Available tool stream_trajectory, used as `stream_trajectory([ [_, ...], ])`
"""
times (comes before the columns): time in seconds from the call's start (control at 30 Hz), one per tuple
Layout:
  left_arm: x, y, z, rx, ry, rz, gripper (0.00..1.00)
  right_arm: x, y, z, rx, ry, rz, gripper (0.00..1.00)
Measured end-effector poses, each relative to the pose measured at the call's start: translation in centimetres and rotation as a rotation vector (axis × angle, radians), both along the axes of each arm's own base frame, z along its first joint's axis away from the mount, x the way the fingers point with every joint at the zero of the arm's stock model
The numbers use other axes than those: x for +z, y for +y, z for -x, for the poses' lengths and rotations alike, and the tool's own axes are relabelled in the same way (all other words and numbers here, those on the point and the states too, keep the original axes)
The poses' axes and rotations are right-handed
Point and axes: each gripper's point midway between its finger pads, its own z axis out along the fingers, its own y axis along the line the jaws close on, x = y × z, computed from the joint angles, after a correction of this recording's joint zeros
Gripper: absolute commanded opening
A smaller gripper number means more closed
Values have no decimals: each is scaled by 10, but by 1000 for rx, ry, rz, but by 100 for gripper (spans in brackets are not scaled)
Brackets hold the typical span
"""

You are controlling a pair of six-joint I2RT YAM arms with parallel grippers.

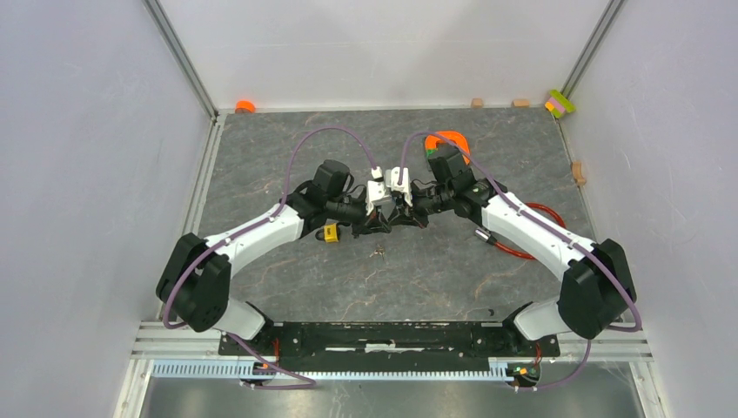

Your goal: Unlock with the key

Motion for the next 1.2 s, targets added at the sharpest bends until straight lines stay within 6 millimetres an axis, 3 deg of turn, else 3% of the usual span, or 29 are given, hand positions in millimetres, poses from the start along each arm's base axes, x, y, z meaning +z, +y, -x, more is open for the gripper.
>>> stream_trajectory([
  [0.2, -1, 1, -2, 11, -5, -6, 3, -2, 0, -3, -16, -10, -2, 0],
  [0.4, -4, 2, 0, 12, -24, 7, 30, -5, -2, -2, -64, 0, -29, 0],
  [0.63, 11, 2, 0, 15, -108, 74, 49, -3, -8, -5, -137, 44, -75, 0],
  [0.8, 16, 2, 0, 18, -151, 106, 53, 3, -14, -11, -183, 85, -134, 0],
  [0.97, 22, 1, -6, 35, -166, 136, 46, 10, -20, -17, -219, 158, -215, 0],
  [1.2, 32, 1, -14, 64, -162, 212, 45, 29, -16, -15, -191, 216, -313, 0],
])
